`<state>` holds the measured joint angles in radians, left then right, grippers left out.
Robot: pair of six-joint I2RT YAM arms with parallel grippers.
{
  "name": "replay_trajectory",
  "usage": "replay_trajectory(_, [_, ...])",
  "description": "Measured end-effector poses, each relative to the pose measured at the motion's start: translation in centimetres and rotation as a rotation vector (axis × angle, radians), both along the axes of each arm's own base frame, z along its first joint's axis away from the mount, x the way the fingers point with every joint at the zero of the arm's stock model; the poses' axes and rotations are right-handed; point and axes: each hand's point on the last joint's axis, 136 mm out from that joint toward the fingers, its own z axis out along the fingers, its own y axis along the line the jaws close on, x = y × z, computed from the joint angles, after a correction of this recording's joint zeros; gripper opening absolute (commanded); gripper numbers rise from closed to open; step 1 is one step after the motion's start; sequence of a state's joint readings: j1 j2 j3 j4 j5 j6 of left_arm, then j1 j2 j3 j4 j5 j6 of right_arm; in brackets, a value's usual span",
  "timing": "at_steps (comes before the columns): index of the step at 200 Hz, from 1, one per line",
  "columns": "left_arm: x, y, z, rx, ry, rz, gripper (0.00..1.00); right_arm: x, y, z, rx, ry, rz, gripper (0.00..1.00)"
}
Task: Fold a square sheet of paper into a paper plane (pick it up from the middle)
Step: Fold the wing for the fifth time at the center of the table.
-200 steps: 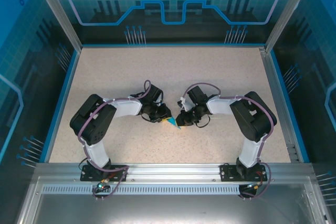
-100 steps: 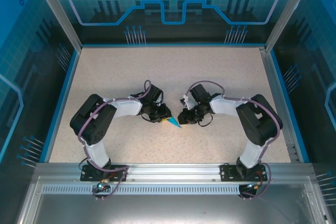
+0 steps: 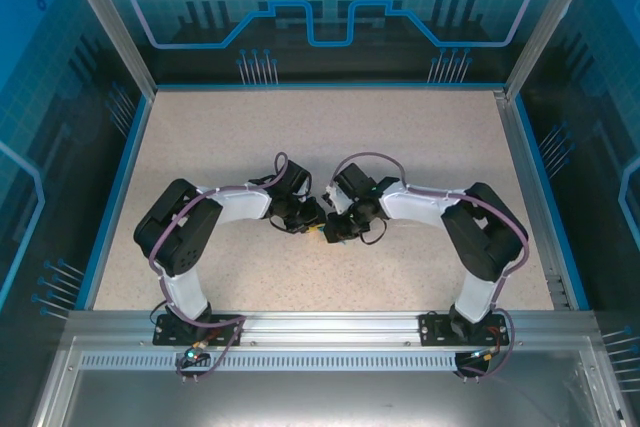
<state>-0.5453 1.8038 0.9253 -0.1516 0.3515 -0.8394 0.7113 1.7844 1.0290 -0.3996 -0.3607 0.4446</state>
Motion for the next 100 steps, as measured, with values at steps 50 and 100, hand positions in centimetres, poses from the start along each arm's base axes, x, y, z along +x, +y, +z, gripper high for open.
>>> replay_trajectory(50, [0.0, 0.0, 0.0, 0.005, 0.001, 0.001, 0.19, -0.1, -1.0, -1.2, -0.066, 0.016, -0.021, 0.12])
replay_trajectory(100, [0.0, 0.0, 0.0, 0.008, 0.006, 0.001, 0.19, 0.1, -1.6, -1.4, -0.086, 0.019, -0.036, 0.12])
